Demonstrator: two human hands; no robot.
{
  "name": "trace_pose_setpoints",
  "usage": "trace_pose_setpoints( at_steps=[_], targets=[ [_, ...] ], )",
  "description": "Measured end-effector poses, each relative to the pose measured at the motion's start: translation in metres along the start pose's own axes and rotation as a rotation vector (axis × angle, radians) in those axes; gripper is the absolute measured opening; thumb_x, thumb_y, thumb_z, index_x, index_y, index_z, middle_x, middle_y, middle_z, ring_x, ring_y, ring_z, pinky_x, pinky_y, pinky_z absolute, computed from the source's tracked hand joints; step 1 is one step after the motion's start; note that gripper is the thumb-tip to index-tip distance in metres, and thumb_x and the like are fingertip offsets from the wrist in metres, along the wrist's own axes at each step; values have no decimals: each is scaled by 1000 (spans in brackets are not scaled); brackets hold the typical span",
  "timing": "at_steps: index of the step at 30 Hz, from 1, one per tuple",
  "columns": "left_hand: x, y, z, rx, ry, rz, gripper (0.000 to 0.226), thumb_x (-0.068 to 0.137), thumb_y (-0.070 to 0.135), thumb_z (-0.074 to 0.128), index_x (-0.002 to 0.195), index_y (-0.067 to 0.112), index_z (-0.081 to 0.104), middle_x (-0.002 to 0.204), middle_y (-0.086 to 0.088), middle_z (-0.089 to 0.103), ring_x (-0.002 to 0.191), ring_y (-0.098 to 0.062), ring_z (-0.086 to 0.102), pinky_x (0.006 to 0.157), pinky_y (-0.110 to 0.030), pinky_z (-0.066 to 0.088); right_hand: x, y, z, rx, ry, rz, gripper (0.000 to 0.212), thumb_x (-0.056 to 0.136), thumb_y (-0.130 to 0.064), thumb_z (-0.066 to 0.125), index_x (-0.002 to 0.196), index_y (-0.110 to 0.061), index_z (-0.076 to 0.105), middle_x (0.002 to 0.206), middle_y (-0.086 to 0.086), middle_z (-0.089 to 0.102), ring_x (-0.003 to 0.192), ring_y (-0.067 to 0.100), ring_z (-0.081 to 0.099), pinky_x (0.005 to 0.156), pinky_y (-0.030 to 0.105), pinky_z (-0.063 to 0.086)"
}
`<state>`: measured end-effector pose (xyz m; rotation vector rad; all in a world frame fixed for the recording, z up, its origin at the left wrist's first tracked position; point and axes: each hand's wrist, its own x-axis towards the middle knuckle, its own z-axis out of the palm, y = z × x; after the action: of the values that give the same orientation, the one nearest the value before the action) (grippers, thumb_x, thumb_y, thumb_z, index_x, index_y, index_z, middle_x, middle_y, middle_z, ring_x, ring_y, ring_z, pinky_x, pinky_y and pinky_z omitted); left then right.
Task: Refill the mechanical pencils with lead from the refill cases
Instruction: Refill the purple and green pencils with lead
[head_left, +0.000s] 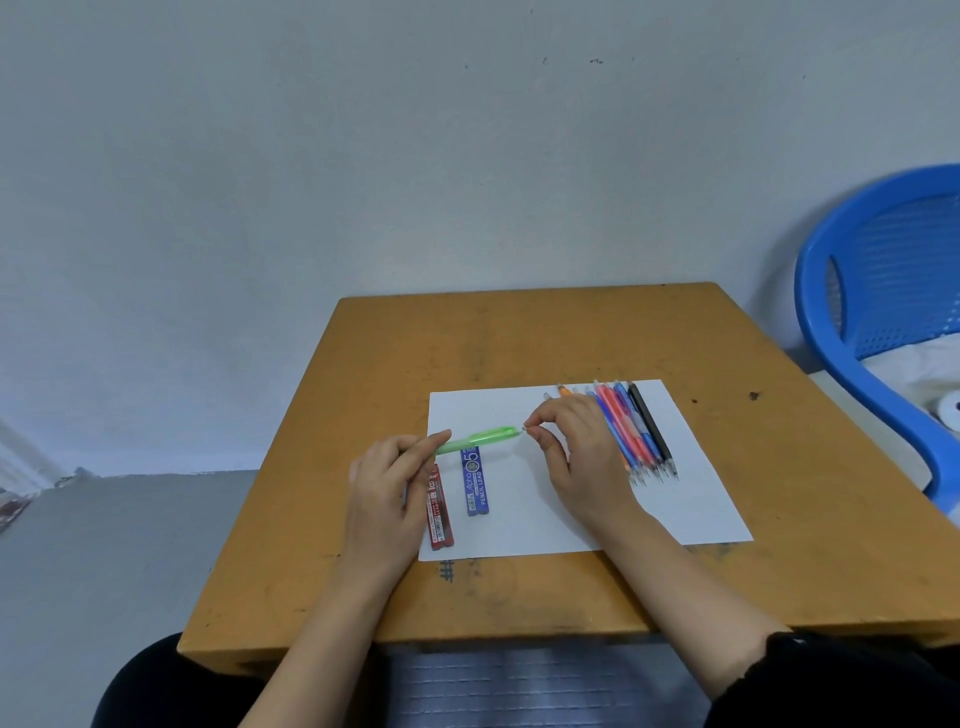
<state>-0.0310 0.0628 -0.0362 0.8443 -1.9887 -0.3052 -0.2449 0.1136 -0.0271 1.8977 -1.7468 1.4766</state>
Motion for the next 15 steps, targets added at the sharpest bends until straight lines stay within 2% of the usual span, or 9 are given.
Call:
trace_pose_setpoints(
  at_steps=[2, 5, 12, 15],
  targets=[
    [1, 0, 0, -11, 3, 5, 33, 94, 21, 44, 118, 18, 67, 95, 8, 59, 89, -6, 52, 79, -38, 41, 0, -1, 0, 3, -8, 5, 19, 92, -18, 48, 86, -7, 63, 85, 3, 63, 89, 11, 50, 85, 18, 37],
    [1, 1, 0, -19, 10, -4, 34, 94, 23, 44, 118, 16, 67, 96, 8, 60, 89, -6, 52, 78, -39, 42, -1, -2, 0, -8, -21, 3, 21, 92, -22, 49, 89, -8, 63, 87, 3, 63, 90, 11, 51, 87, 19, 38],
    [1, 4, -2, -15, 13, -6, 32, 93, 27, 46, 116, 19, 67, 95, 11, 58, 90, 0, 49, 82, -26, 37, -1, 2, 0, -100, -30, -90, 19, 92, -21, 51, 87, -8, 64, 86, 4, 64, 88, 15, 53, 87, 22, 38],
    [1, 3, -2, -19, 11, -16, 32, 93, 29, 47, 114, 20, 69, 95, 13, 57, 91, 2, 49, 82, -26, 38, 0, 2, 0, -212, -24, -160, 20, 92, -21, 50, 85, -9, 65, 84, 4, 65, 87, 17, 53, 84, 27, 41]
  ],
)
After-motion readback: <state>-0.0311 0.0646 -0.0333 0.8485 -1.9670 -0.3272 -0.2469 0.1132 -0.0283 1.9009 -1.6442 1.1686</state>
